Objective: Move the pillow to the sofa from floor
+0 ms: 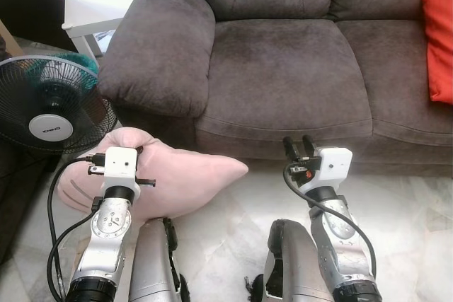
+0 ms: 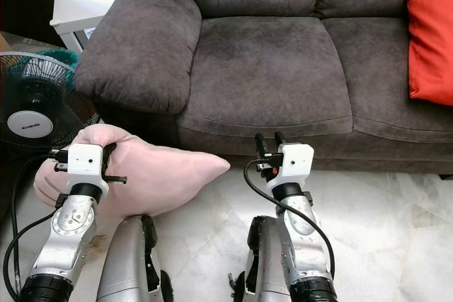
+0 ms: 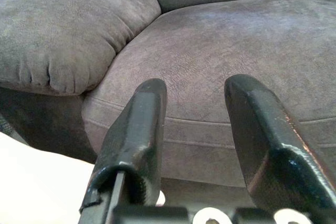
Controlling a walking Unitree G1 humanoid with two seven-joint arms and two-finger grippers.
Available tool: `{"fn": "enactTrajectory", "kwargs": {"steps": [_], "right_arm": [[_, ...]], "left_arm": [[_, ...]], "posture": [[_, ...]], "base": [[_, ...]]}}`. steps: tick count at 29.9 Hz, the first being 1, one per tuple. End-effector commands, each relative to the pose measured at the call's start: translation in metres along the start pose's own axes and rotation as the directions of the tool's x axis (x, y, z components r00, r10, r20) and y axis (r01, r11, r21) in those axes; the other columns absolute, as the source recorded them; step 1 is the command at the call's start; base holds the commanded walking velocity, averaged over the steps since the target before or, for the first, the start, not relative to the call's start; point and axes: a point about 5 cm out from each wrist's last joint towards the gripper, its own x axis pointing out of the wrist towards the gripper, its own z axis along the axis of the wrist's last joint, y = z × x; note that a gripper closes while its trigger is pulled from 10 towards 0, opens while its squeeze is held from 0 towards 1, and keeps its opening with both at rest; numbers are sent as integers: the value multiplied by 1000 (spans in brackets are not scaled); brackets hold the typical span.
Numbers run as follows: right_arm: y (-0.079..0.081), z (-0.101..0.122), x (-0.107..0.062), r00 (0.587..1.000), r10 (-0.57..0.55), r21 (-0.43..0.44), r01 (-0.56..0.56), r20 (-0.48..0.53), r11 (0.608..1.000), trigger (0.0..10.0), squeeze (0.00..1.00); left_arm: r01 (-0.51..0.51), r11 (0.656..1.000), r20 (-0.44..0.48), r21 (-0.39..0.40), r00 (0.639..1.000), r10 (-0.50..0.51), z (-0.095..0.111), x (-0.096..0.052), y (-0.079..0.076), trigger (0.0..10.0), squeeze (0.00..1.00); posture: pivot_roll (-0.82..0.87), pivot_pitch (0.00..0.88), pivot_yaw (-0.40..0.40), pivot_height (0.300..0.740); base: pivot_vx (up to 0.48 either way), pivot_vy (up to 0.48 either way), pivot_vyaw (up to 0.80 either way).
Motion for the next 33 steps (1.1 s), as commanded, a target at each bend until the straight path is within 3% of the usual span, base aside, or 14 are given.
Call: {"fn": "enactTrajectory", "kwargs": {"steps": [1, 21, 33], "right_arm": [[-1, 1, -1, 1000, -9, 4, 9, 7, 1000, 10000, 0], [2, -1, 0, 1000, -9, 16, 9, 7, 1000, 10000, 0], [4, -1, 0, 1000, 0, 21, 0, 7, 1000, 10000, 0]], "left_arm": [[-14, 1000, 112, 20, 994, 12, 24, 5, 5, 10000, 0], [-9, 999, 114, 31, 993, 5, 26, 8, 5, 10000, 0], [-5, 1000, 113, 28, 994, 1, 27, 7, 4, 10000, 0]], "posture": [[156, 121, -4, 557], [168, 115, 4, 667], [171, 118, 3, 667]], "base": [[0, 0, 0], [0, 0, 0], [0, 0, 0]]}}
